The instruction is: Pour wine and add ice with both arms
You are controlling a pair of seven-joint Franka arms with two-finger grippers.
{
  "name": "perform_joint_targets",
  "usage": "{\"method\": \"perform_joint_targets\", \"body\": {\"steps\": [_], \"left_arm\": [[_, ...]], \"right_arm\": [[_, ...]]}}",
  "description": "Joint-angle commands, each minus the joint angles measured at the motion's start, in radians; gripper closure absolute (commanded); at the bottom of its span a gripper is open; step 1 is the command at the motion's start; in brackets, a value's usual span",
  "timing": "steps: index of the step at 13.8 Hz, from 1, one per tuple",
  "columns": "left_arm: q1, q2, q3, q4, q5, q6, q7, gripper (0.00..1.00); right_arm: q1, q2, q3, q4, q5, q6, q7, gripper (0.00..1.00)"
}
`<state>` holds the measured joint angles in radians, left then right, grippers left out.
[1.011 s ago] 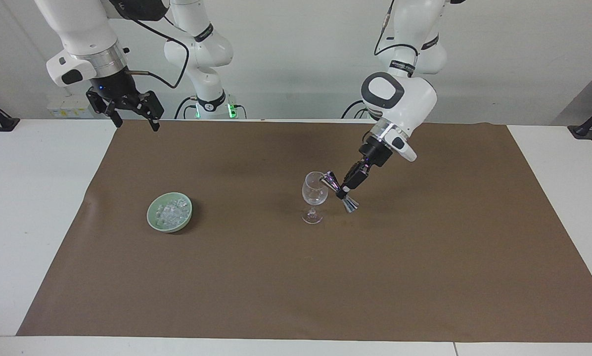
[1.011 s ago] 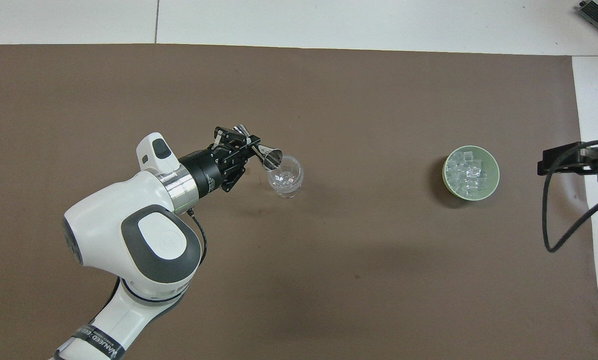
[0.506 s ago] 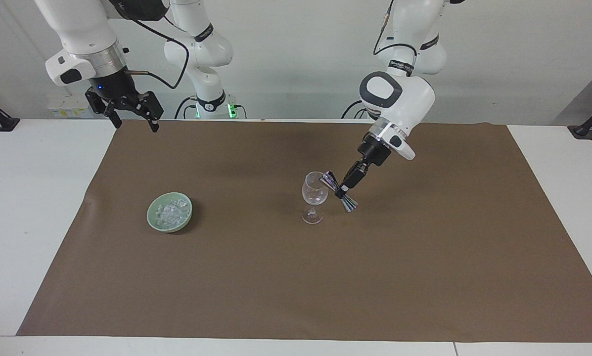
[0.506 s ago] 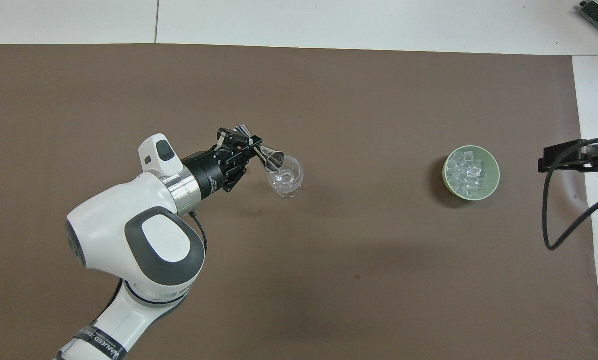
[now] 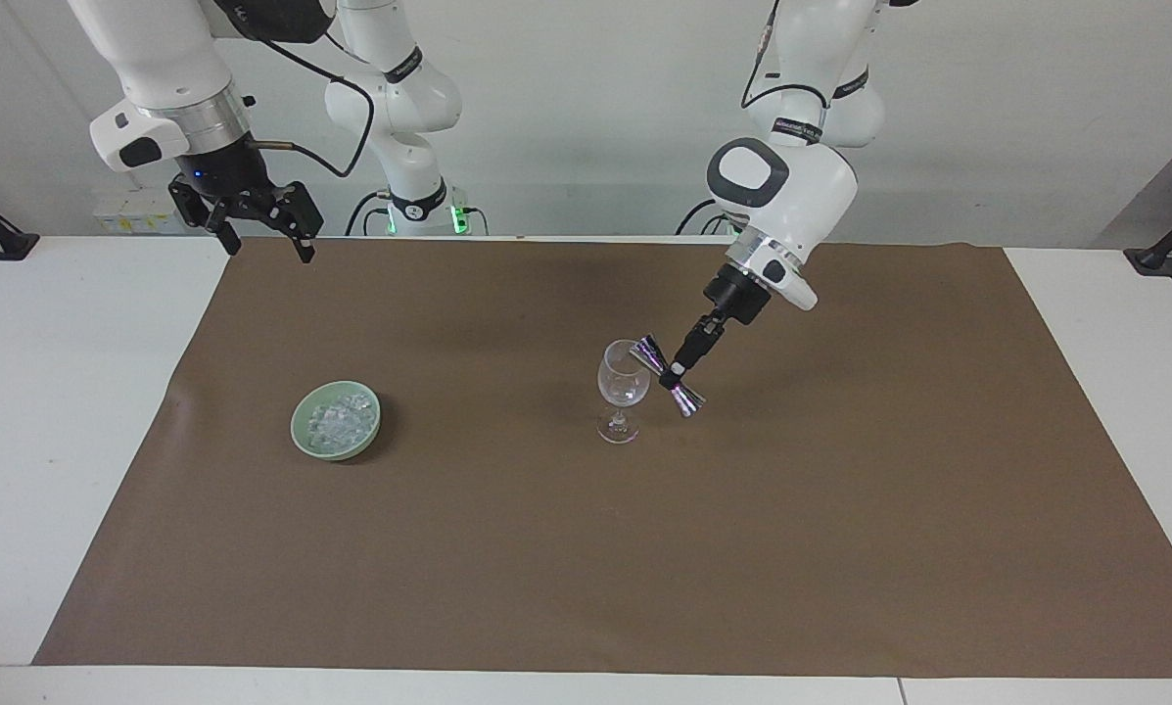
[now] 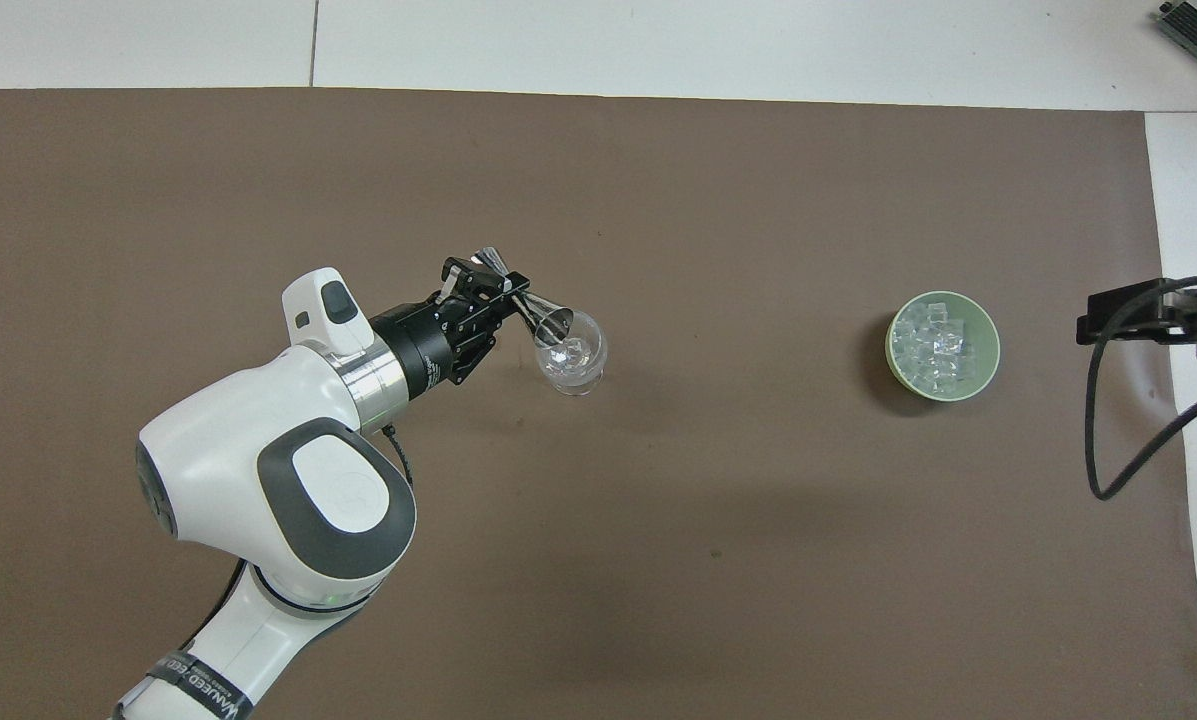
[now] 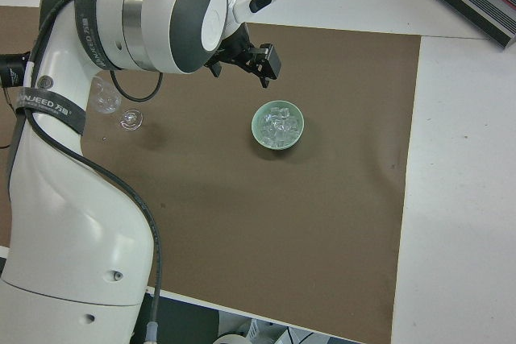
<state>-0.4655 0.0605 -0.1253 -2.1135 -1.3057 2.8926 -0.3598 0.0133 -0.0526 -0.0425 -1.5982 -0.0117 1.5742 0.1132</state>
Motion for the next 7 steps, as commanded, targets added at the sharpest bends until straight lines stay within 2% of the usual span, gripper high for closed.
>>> {"method": "perform_joint_targets", "body": {"steps": [1, 7], "left_arm": [[-0.022, -0.024, 0.016, -0.014, 0.032, 0.016, 0.004, 1.0], [-0.018, -0.022, 0.018, -0.002, 0.095, 0.017, 0.004, 1.0]], "right_arm": [[-0.015, -0.021, 0.003, -0.031, 0.016, 0.026, -0.029, 0.0], [-0.015, -0.023, 0.004, -0.032, 0.016, 0.024, -0.026, 0.0]]}}
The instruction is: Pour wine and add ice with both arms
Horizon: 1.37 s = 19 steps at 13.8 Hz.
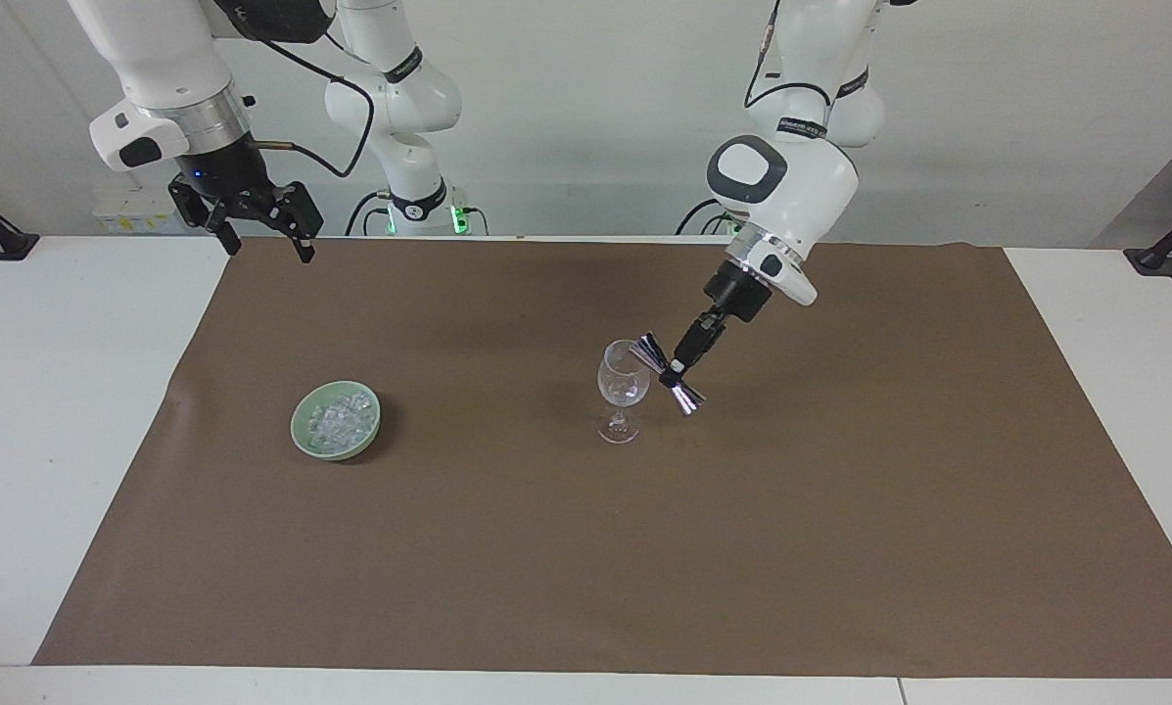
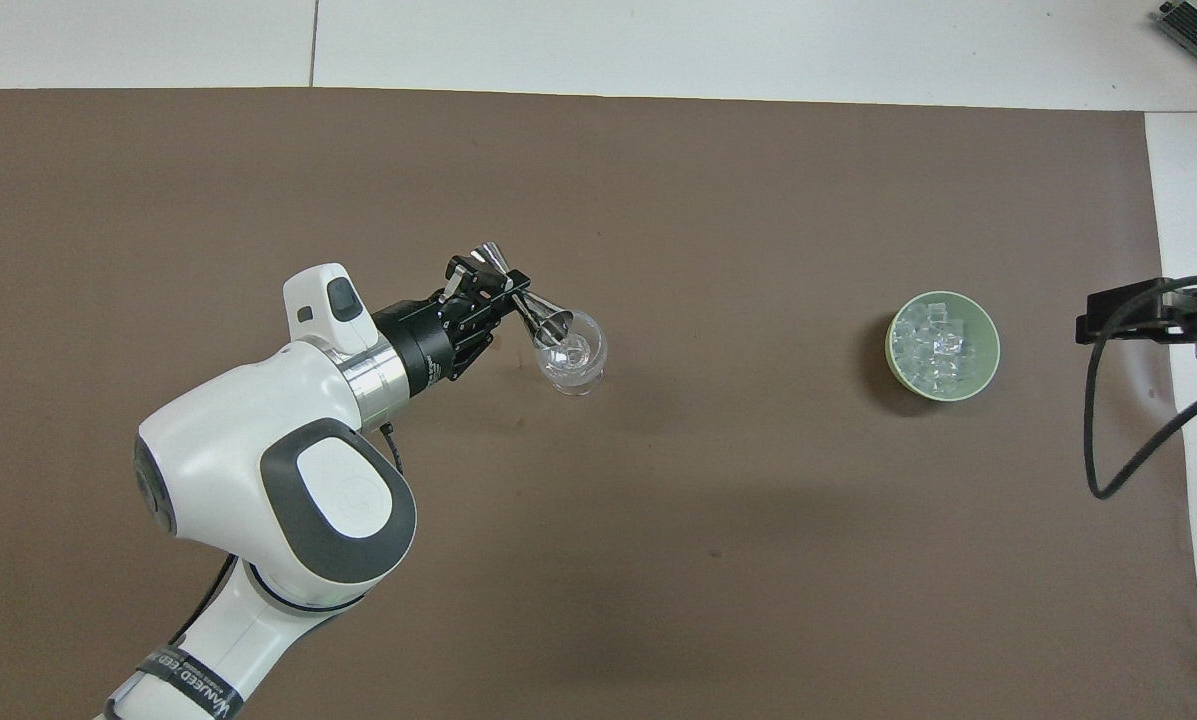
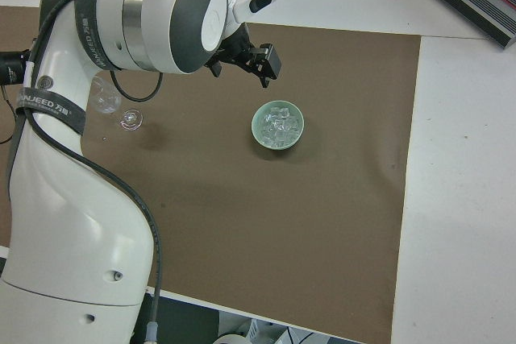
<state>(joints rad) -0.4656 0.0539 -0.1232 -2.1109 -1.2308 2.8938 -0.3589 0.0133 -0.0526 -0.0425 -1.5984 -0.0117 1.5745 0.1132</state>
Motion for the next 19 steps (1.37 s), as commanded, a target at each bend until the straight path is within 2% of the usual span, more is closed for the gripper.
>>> {"method": "perform_joint_targets", "body": {"steps": [1, 11, 13, 19], "left_arm": [[-0.019, -0.016, 0.016, -0.003, 0.025, 0.016, 0.003, 1.0], [-0.024, -0.008, 0.016, 0.015, 0.027, 0.039, 0.066, 1.0], [-0.03, -0.006, 0.014, 0.017, 0.082, 0.044, 0.066, 1.0], [-0.051, -0.003, 0.013, 0.022, 0.117, 0.045, 0.066, 1.0]], "right_arm": [[-0.015, -0.023, 0.006, -0.037, 0.016, 0.025, -0.029, 0.0], [-0.015, -0.027, 0.006, -0.044, 0.016, 0.025, -0.032, 0.0], [-0.015, -0.029, 0.006, -0.046, 0.016, 0.025, -0.032, 0.0], [-0.015, -0.029, 0.006, -0.046, 0.016, 0.027, -0.033, 0.0]]}}
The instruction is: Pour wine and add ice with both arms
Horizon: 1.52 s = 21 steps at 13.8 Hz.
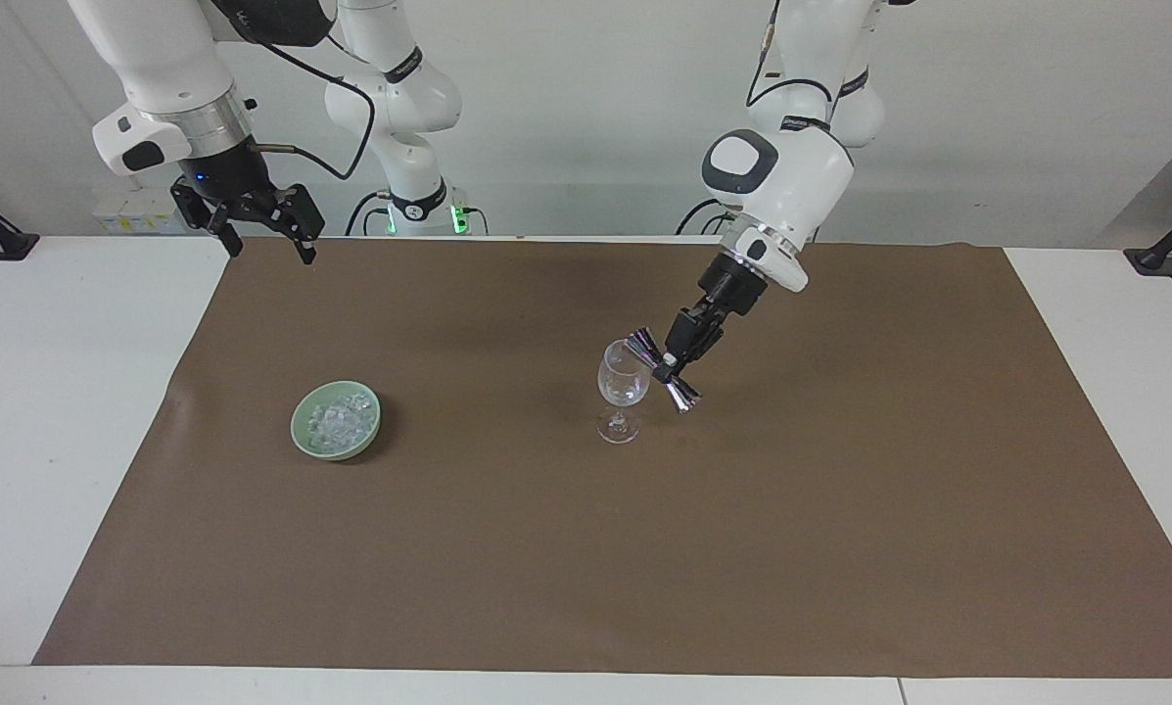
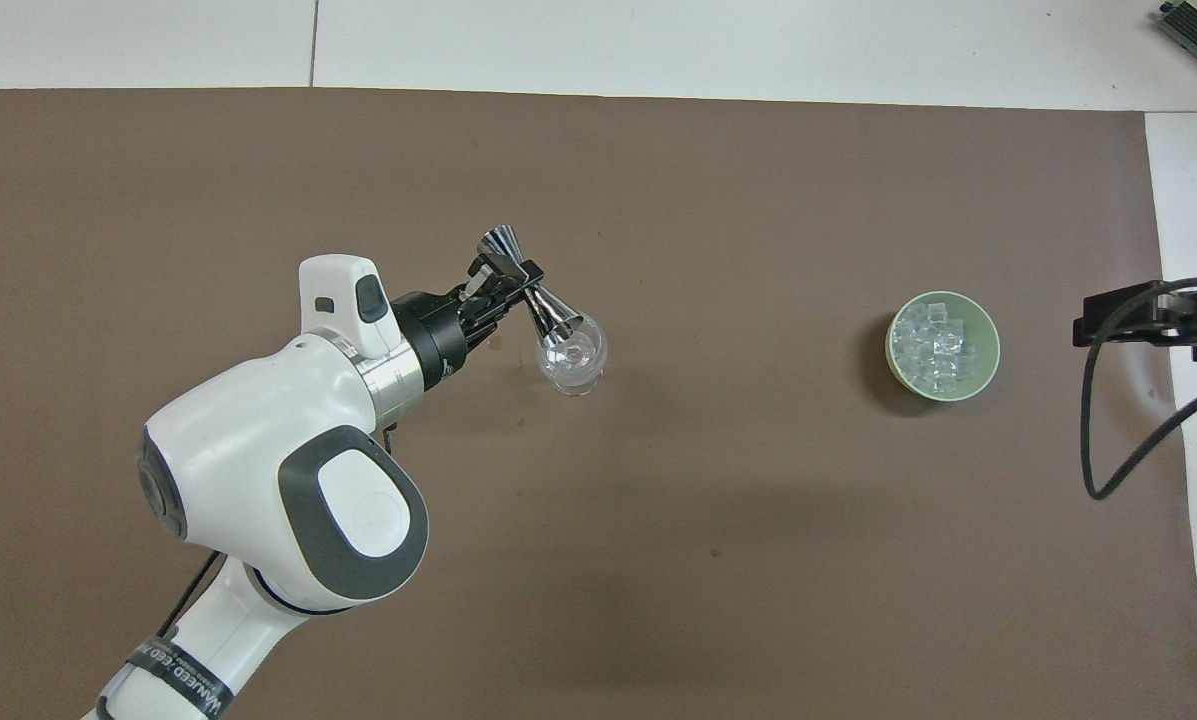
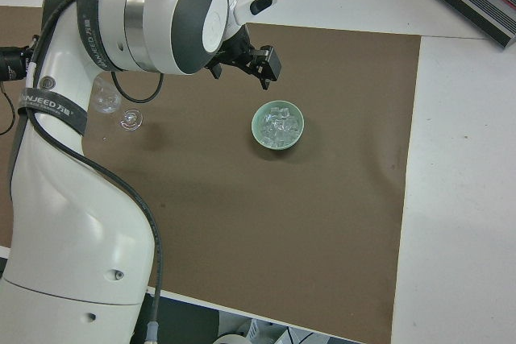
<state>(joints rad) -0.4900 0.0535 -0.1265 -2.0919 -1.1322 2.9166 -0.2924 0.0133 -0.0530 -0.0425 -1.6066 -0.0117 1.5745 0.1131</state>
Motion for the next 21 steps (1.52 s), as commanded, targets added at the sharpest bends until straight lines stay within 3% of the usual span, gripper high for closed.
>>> {"method": "perform_joint_targets", "body": {"steps": [1, 14, 21], "left_arm": [[-0.027, -0.001, 0.016, 0.007, 0.026, 0.023, -0.001, 1.0], [-0.027, 0.012, 0.016, 0.029, 0.193, 0.03, 0.001, 1.0], [-0.038, 0.017, 0.015, 0.027, 0.195, 0.096, 0.036, 1.0]], "right_arm": [[-0.015, -0.028, 0.004, -0.039, 0.015, 0.03, -0.033, 0.0], [-0.015, -0.028, 0.003, -0.042, 0.016, 0.033, -0.033, 0.0], [-0.015, -0.028, 0.003, -0.042, 0.016, 0.033, -0.033, 0.0]]}}
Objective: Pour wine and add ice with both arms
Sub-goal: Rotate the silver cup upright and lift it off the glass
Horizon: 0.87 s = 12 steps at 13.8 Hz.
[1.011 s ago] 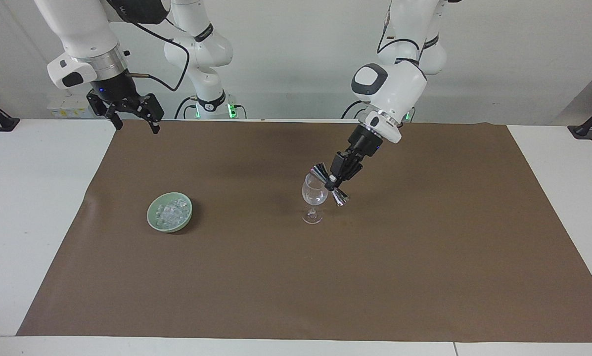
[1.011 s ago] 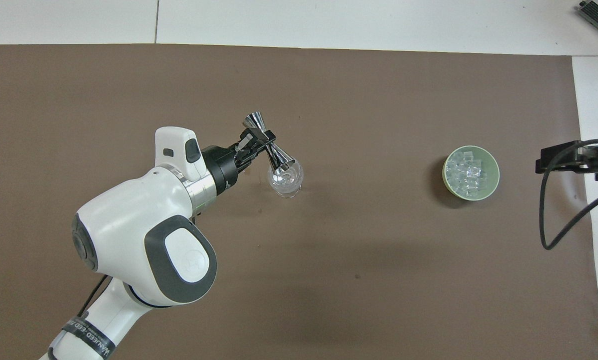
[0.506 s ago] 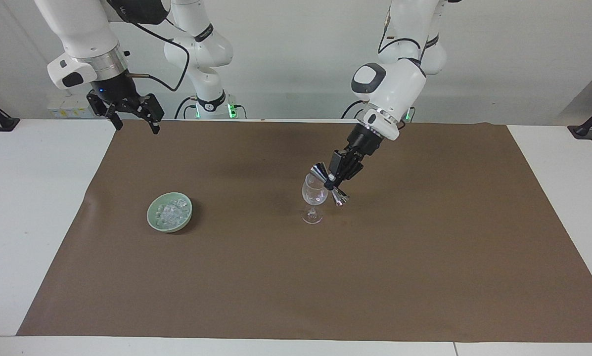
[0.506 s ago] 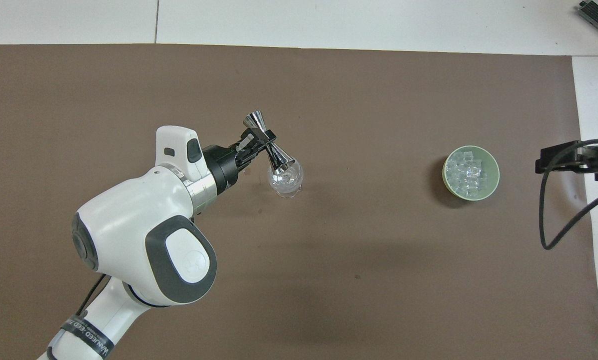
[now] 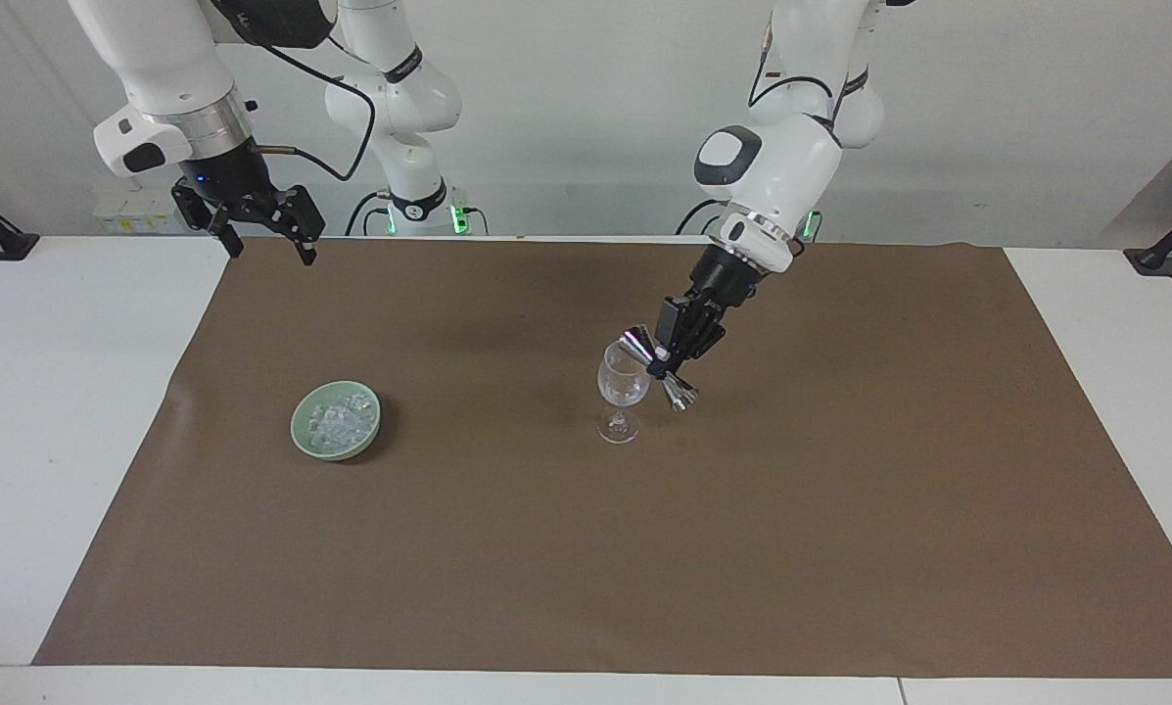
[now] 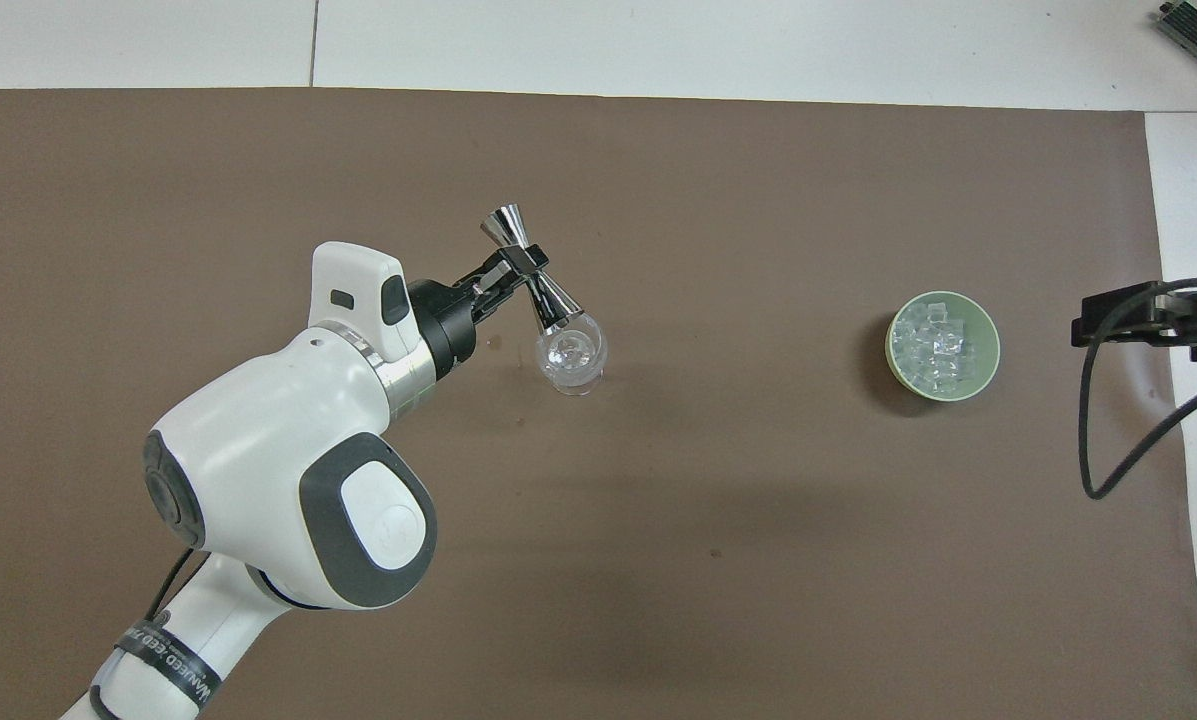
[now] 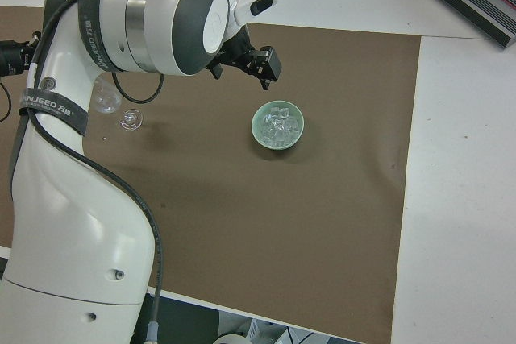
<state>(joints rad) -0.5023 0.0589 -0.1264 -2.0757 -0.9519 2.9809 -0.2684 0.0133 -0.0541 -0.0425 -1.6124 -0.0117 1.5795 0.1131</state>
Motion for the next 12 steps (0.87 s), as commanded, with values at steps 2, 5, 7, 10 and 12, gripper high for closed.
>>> {"method": "perform_joint_targets", "body": {"steps": [2, 5, 7, 10, 12], "left_arm": [[-0.025, 0.012, 0.013, 0.009, 0.013, 0.032, 0.012, 1.0], [-0.025, 0.012, 0.011, 0.0, 0.009, 0.032, -0.009, 1.0], [-0.025, 0.007, 0.01, -0.012, 0.004, 0.029, -0.072, 1.0], [0.001, -0.011, 0.011, -0.011, 0.001, -0.035, -0.167, 1.0], [0.097, -0.045, 0.011, -0.009, -0.007, -0.167, -0.17, 1.0]], "right_arm": [[-0.015, -0.027, 0.003, -0.037, 0.016, 0.028, -0.033, 0.0], [-0.015, -0.027, 0.003, -0.037, 0.015, 0.028, -0.033, 0.0], [-0.015, -0.027, 0.003, -0.037, 0.016, 0.028, -0.033, 0.0], [-0.015, -0.027, 0.003, -0.037, 0.016, 0.028, -0.033, 0.0], [-0.015, -0.027, 0.003, -0.038, 0.016, 0.028, -0.033, 0.0]]}}
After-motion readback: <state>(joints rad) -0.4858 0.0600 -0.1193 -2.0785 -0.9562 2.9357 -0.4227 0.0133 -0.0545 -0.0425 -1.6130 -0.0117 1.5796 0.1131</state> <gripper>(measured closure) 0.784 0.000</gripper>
